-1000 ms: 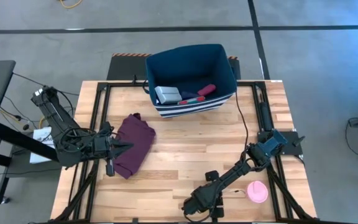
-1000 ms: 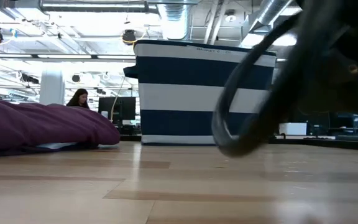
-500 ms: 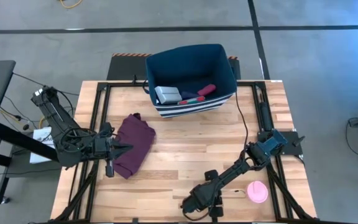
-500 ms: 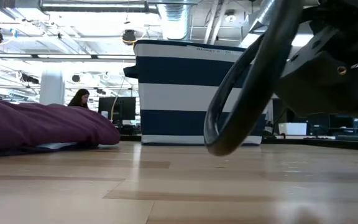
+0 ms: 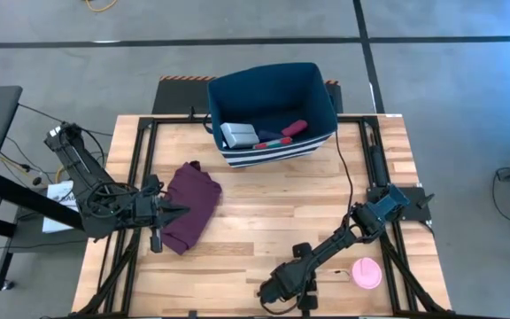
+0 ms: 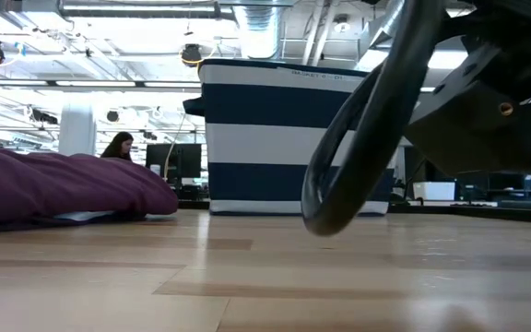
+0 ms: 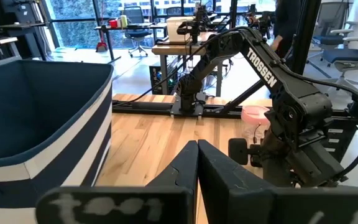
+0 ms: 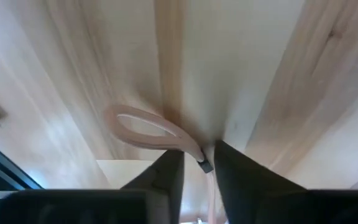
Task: Pick & place medical supplies in basket/bin
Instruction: Put the pink water bottle into the blue bin
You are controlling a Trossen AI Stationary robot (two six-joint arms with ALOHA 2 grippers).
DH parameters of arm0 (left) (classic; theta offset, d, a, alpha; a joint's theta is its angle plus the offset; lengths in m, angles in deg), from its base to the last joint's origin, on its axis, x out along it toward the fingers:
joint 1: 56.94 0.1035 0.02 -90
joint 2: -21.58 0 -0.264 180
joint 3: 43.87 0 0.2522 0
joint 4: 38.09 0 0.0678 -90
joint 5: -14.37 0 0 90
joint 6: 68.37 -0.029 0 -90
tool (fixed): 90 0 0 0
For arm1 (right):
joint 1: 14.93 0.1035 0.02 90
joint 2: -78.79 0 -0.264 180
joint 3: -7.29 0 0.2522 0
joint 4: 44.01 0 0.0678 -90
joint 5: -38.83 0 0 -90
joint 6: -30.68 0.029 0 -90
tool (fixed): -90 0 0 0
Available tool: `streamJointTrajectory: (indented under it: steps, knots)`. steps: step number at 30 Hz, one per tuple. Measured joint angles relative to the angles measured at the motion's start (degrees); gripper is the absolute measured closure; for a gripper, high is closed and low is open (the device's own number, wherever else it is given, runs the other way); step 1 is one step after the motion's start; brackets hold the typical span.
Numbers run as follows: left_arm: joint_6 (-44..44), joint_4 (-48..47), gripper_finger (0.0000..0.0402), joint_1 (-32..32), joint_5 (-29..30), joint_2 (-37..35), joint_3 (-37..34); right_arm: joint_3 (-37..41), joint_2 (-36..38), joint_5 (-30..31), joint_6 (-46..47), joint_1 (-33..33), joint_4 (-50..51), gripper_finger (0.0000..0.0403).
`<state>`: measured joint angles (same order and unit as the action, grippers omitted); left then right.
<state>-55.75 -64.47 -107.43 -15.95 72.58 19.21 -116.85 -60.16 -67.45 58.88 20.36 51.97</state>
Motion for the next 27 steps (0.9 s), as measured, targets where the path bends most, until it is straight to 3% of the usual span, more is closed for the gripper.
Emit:
streamJointTrajectory:
  steps: [5, 9, 17, 27]
  knots:
    - [0.0, 0.0, 0.0401, 0.0, 0.0, 0.0, 0.0, -0.3, 0.5, -0.2, -0.2, -0.5, -0.7, 0.039]
    - [0.0, 0.0, 0.0402, 0.0, 0.0, 0.0, 0.0, -2.1, 2.6, 2.3, -0.3, -1.6, -5.2, 0.039]
    - [-0.9, 0.0, 0.0401, 0.0, 0.0, 0.0, 0.0, -2.9, 11.6, 16.9, -5.0, -3.6, -14.3, 0.0399]
    - [-3.1, 0.1, 0.0402, 0.0, 0.0, 0.0, 0.0, -2.9, 24.2, 38.9, -13.9, -8.0, -14.3, 0.0401]
